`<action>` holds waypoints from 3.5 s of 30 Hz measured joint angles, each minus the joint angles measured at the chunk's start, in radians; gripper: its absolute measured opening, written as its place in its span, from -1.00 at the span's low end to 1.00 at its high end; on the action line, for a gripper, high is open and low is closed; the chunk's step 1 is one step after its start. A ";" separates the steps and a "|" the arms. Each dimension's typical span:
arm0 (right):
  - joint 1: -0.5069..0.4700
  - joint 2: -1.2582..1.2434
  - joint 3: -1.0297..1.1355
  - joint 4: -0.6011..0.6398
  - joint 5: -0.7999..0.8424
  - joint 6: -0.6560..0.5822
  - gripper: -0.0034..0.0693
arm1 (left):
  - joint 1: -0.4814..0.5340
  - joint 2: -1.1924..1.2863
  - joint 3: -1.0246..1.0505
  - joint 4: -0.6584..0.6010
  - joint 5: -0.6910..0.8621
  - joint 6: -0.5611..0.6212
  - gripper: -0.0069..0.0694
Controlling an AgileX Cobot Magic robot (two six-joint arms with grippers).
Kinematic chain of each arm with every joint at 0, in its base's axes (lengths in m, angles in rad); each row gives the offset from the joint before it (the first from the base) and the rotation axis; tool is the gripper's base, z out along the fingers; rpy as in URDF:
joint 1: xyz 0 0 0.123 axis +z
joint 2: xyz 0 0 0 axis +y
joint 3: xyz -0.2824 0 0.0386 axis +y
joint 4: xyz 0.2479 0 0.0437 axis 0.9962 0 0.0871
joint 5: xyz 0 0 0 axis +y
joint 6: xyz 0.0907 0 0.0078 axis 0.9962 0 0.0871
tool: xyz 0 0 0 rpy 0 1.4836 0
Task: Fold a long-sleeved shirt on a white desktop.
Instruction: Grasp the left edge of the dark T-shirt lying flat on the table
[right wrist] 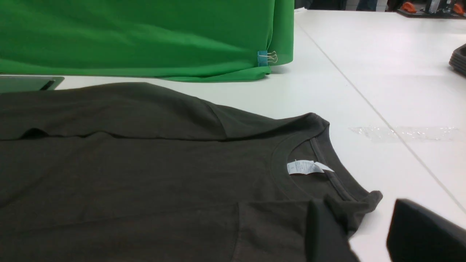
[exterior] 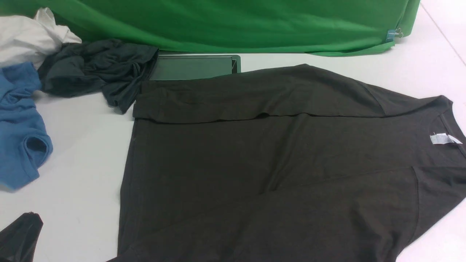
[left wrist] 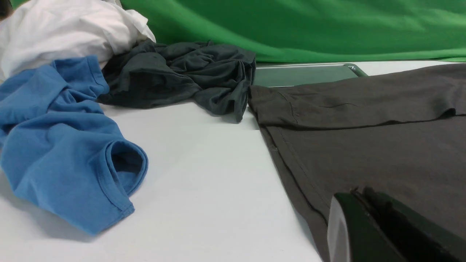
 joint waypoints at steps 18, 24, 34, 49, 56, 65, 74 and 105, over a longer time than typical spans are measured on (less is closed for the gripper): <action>0.000 0.000 0.000 0.000 0.001 0.001 -0.23 | 0.000 0.000 0.000 0.000 0.000 0.000 -0.77; 0.000 0.000 0.000 0.000 0.001 0.001 -0.23 | 0.000 0.000 0.000 0.000 0.000 0.000 -0.77; 0.000 0.000 0.000 0.000 0.001 0.001 -0.23 | 0.000 0.000 0.000 -0.467 -0.292 -0.140 -0.77; 0.000 0.000 0.000 0.000 -0.001 0.001 -0.23 | -0.066 0.341 -0.389 -0.447 0.262 0.112 -0.77; 0.000 0.000 0.000 0.000 -0.001 0.001 -0.23 | -0.070 0.654 -0.571 -0.444 0.501 0.276 -0.77; 0.000 0.000 0.000 0.000 0.000 0.001 -0.23 | -0.073 0.891 -0.580 -0.497 0.475 0.481 -0.77; 0.000 0.000 0.000 0.000 -0.003 0.001 -0.23 | -0.201 1.025 -0.583 -0.549 0.541 0.592 -0.77; 0.751 0.525 -0.753 0.139 0.536 -0.019 -0.33 | -0.211 1.333 -0.589 -0.194 0.455 0.487 -0.49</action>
